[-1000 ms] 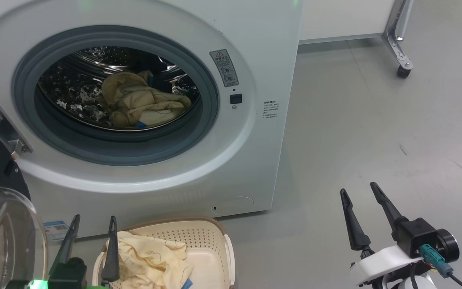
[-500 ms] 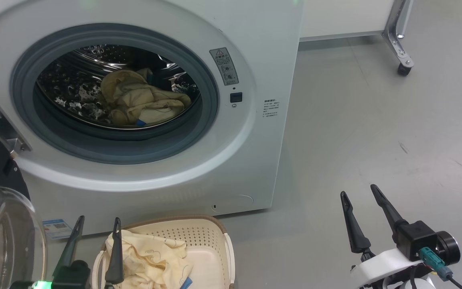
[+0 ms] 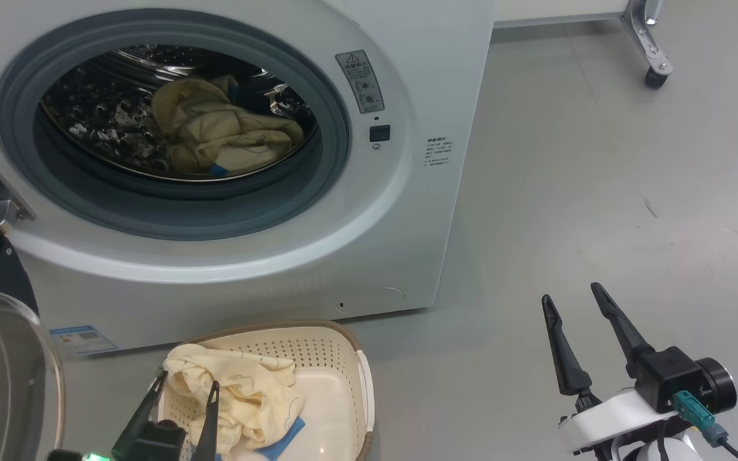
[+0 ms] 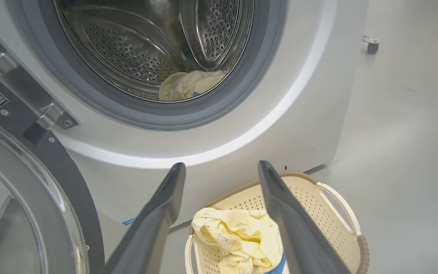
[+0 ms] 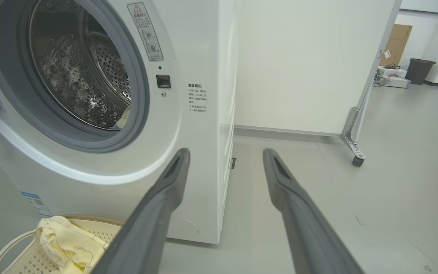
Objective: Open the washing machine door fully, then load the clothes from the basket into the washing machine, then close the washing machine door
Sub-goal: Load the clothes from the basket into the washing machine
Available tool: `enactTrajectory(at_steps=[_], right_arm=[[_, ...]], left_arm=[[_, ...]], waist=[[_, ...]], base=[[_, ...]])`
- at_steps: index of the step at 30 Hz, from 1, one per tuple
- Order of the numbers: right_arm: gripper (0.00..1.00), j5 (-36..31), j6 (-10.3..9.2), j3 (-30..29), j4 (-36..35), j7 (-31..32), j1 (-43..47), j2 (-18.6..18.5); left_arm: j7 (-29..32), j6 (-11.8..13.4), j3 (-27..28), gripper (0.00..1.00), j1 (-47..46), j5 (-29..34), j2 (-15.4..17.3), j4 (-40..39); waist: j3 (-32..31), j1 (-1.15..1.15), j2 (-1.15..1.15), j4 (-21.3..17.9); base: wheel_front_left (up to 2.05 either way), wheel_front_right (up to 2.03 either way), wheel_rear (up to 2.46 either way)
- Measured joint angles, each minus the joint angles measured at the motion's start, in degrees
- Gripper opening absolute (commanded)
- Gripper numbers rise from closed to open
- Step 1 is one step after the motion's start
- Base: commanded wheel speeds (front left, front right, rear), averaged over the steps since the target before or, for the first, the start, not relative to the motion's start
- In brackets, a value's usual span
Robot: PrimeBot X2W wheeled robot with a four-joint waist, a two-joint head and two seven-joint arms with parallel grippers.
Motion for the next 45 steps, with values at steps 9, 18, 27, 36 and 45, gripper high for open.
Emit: enactTrajectory(at_steps=[9, 18, 27, 36, 45], right_arm=[[1.0, -0.07, 0.53, 0.16, -2.3, 0.0, -3.07, 0.13], [1.0, -0.02, 1.03, 0.41, -3.64, 0.0, -7.14, 0.88], [1.0, 0.88, 1.53, 1.13, -4.32, 0.0, -10.13, 1.77], [1.0, 1.62, 2.05, 1.32, -5.43, 0.0, -13.73, 1.98], [1.0, 2.74, 2.23, 1.57, -6.52, 0.0, -16.39, 2.24]], left_arm=[[5.91, -2.13, -6.24, 1.0, -9.32, 8.27, 3.14, 7.83], [11.78, -4.99, -10.12, 1.0, -18.07, 12.59, 4.24, 16.83], [15.71, -6.05, -9.12, 1.0, -24.57, 13.77, 5.04, 24.19], [17.26, -6.06, -8.81, 1.0, -31.36, 16.1, 8.2, 29.1], [18.95, -6.05, -8.25, 1.0, -37.33, 16.94, 8.99, 32.37]], waist=[[6.51, 0.0, 0.0, -0.59], [13.45, 0.01, 0.0, -2.05], [20.5, 0.01, 0.0, -4.66], [27.72, 0.01, 0.0, -7.71], [35.19, 0.01, 0.0, -10.3]], base=[[0.0, 0.0, 0.0], [0.0, 0.0, 0.0], [0.0, 0.0, 0.0], [0.0, 0.0, 0.0], [0.0, 0.0, 0.0]])
